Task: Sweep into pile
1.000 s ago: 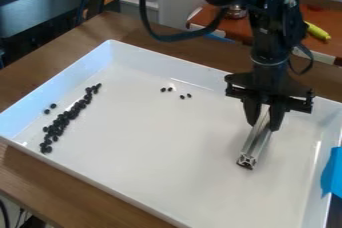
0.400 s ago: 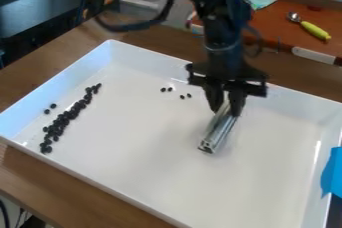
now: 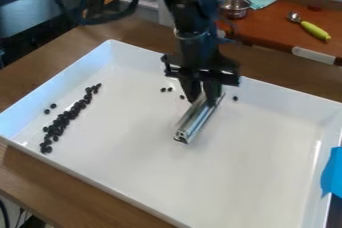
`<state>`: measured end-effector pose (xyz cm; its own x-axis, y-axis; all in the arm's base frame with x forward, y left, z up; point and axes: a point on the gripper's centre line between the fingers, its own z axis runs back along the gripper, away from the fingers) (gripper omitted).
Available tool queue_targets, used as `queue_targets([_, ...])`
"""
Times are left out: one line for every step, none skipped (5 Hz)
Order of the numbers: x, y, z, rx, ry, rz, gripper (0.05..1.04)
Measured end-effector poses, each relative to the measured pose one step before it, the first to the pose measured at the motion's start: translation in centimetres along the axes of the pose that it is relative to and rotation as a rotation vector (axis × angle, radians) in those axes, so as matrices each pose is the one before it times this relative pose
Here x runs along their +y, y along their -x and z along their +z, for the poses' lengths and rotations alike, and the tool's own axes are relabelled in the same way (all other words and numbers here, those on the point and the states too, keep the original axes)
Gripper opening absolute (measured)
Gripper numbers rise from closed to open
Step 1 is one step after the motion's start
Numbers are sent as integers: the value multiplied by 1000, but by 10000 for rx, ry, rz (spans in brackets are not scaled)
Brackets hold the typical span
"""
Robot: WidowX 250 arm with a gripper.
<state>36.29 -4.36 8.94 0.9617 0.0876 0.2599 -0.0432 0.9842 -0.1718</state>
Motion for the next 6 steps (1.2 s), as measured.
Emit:
queue_targets([-255, 240, 316, 126, 138, -133, 325])
queue_targets([-1936, 908, -71, 424, 150, -181, 325])
queue_targets([-1814, -1409, 534, -445, -20, 16, 325])
queue_targets([305, -550, -2248, 136, -443, 381, 325])
queue_targets([-707, -718, -1114, -197, -156, 31, 325])
queue_targets([-291, -659, -473, -263, -132, -123, 325])
